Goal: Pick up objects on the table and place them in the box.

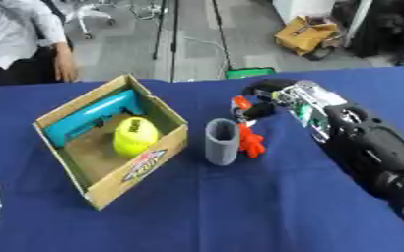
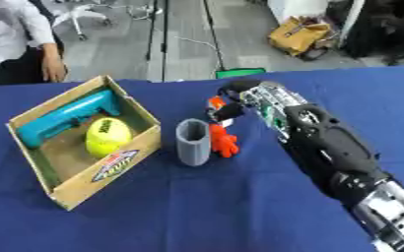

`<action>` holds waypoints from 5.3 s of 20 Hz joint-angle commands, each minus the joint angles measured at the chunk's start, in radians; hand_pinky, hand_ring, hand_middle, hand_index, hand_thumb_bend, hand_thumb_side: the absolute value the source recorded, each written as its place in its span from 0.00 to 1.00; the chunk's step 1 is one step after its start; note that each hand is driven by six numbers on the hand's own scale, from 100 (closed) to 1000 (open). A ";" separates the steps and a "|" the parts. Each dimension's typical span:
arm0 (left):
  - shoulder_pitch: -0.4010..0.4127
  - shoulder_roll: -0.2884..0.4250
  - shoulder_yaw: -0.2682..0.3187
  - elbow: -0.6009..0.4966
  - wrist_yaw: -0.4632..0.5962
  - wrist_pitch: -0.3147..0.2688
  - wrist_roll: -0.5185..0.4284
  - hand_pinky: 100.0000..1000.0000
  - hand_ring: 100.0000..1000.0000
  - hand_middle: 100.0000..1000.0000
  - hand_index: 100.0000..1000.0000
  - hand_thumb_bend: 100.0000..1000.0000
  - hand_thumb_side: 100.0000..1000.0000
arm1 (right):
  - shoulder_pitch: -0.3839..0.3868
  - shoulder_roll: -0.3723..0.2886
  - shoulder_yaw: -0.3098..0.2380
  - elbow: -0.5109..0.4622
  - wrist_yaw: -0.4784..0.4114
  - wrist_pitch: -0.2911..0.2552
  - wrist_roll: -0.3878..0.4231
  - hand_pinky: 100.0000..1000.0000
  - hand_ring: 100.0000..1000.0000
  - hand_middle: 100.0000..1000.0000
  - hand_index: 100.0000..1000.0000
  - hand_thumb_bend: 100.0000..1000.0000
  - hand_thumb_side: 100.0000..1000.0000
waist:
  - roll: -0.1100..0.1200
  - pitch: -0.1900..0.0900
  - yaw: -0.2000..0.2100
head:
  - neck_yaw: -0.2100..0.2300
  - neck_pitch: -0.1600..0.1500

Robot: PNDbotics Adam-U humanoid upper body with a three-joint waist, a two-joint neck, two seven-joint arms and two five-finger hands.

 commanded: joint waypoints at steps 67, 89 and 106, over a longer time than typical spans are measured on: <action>-0.015 0.007 -0.009 -0.014 0.006 0.013 -0.032 1.00 0.92 0.91 0.85 0.00 1.00 | -0.017 -0.018 -0.016 0.004 -0.081 0.026 -0.157 0.77 0.89 0.87 1.00 0.10 0.86 | 0.008 0.006 0.008 | -0.021 -0.034; -0.021 0.003 -0.014 -0.014 0.015 0.014 -0.054 1.00 0.92 0.90 0.84 0.00 1.00 | -0.026 0.006 -0.010 0.018 -0.024 0.041 -0.183 0.85 0.94 0.91 1.00 0.26 0.83 | 0.008 0.018 0.025 | -0.041 -0.051; -0.018 0.000 -0.015 -0.014 0.023 0.014 -0.060 1.00 0.91 0.90 0.83 0.00 1.00 | -0.025 0.028 -0.069 0.096 0.081 -0.044 -0.235 0.87 0.95 0.93 1.00 0.25 0.91 | 0.008 0.022 0.022 | -0.045 -0.068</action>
